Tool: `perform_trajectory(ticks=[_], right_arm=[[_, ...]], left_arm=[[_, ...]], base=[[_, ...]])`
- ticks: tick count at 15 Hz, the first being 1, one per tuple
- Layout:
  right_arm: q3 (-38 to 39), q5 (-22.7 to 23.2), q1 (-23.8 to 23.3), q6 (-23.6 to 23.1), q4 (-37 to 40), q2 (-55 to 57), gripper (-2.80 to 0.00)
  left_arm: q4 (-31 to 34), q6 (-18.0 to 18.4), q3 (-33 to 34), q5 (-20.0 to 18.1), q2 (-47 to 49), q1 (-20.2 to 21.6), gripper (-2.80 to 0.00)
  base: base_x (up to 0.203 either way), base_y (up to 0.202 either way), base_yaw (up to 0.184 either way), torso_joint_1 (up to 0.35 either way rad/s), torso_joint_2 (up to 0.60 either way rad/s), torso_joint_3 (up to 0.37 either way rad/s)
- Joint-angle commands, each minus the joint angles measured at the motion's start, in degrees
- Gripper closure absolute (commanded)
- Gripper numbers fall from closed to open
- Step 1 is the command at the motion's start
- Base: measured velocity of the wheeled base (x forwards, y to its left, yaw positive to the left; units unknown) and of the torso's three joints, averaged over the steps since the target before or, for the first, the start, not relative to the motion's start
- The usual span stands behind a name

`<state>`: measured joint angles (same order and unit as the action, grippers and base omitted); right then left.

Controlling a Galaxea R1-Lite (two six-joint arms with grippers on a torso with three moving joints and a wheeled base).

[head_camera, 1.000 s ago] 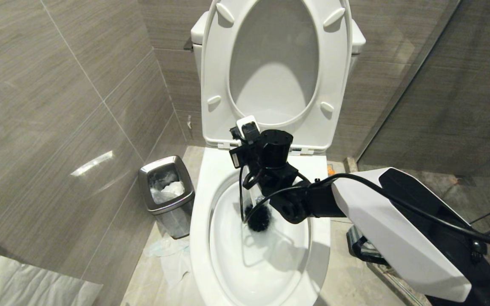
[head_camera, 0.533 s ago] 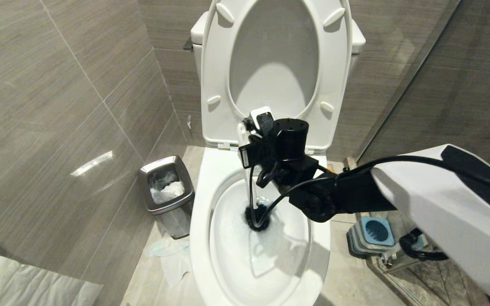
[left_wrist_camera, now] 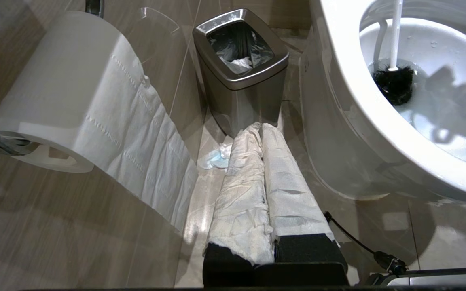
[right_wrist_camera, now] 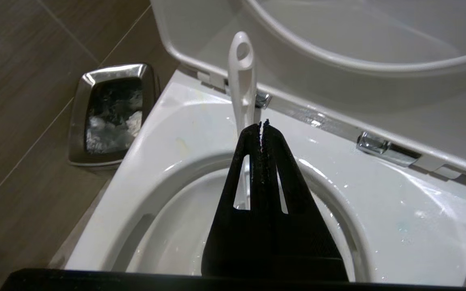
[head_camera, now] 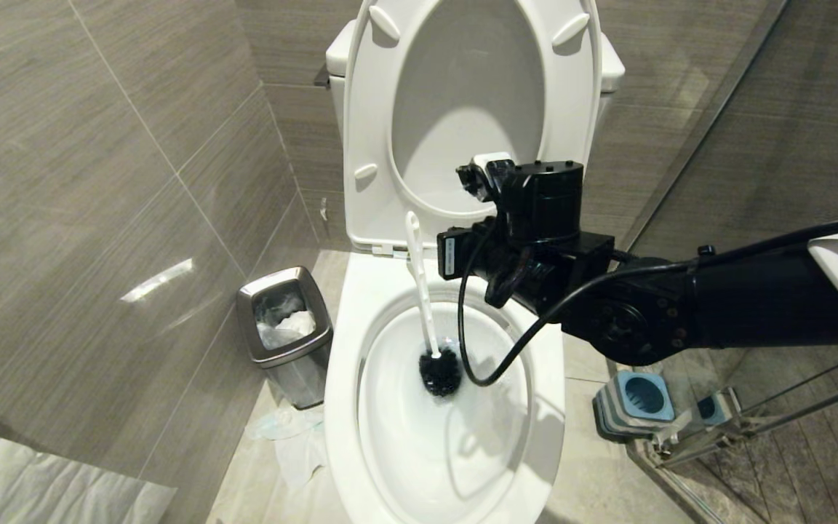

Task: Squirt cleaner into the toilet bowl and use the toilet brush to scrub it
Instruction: Scrub the toilet bowl

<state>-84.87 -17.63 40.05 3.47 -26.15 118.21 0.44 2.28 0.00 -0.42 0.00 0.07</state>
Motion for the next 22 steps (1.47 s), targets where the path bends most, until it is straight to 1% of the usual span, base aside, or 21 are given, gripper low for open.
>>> perform_trajectory(ticks=[1, 4, 6, 9, 12, 13, 15, 18, 20, 21, 22], right_arm=[[0.3, 1.0, -0.1, 0.2, 2.0, 0.2, 0.00], [0.1, 4.0, 0.0, 2.5, 2.1, 1.7, 0.00], [-0.5, 4.0, -0.1, 2.7, 1.9, 3.6, 0.00], [-3.9, 3.2, -1.1, 2.4, 0.1, 6.8, 0.00], [-2.9, 3.0, -1.0, 1.8, 1.3, 5.4, 0.00], [-2.2, 3.1, -1.0, 1.8, 3.7, 4.0, 0.00], [0.0, 3.2, -0.4, 1.9, 12.3, -0.2, 0.00], [0.4, 3.1, 0.1, 1.8, 22.6, -3.7, 0.00], [-2.4, 2.0, 0.1, 1.5, 25.7, -3.1, 0.00], [-3.2, -0.8, 0.1, 0.3, 25.7, -2.0, 0.00], [-3.5, -2.3, 0.2, -0.6, 25.4, -1.2, 0.00]], left_arm=[[0.0, 0.0, 0.1, 0.0, 0.0, 0.0, 0.00], [0.0, 0.0, 0.1, 0.0, 0.1, 0.0, 0.00], [0.0, 0.0, 0.1, 0.0, 0.1, 0.0, 0.00], [0.0, 0.0, 0.1, 0.0, 0.0, 0.0, 0.00], [0.0, 0.0, 0.0, 0.0, 0.0, 0.0, 0.00], [0.0, 0.0, 0.1, 0.0, 0.1, 0.0, 0.00], [0.0, -0.1, 0.1, 0.0, 0.1, 0.0, 0.00], [0.0, 0.0, 0.1, 0.0, 0.1, 0.0, 0.00], [0.0, 0.0, 0.1, 0.0, 0.0, 0.0, 0.00], [0.0, 0.0, 0.1, 0.0, 0.1, 0.0, 0.00], [0.0, 0.0, 0.1, 0.0, 0.1, 0.0, 0.00]], base=[[0.000, 0.000, 0.000, 0.000, 0.00, 0.000], [0.000, 0.000, 0.000, 0.000, 0.00, 0.000], [0.000, 0.000, 0.000, 0.000, 0.00, 0.000], [0.000, 0.000, 0.000, 0.000, 0.00, 0.000], [0.000, 0.000, 0.000, 0.000, 0.00, 0.000], [0.000, 0.000, 0.000, 0.000, 0.00, 0.000], [0.000, 0.000, 0.000, 0.000, 0.00, 0.000], [0.000, 0.000, 0.000, 0.000, 0.00, 0.000], [0.000, 0.000, 0.000, 0.000, 0.00, 0.000], [0.000, 0.000, 0.000, 0.000, 0.00, 0.000], [0.000, 0.000, 0.000, 0.000, 0.00, 0.000]])
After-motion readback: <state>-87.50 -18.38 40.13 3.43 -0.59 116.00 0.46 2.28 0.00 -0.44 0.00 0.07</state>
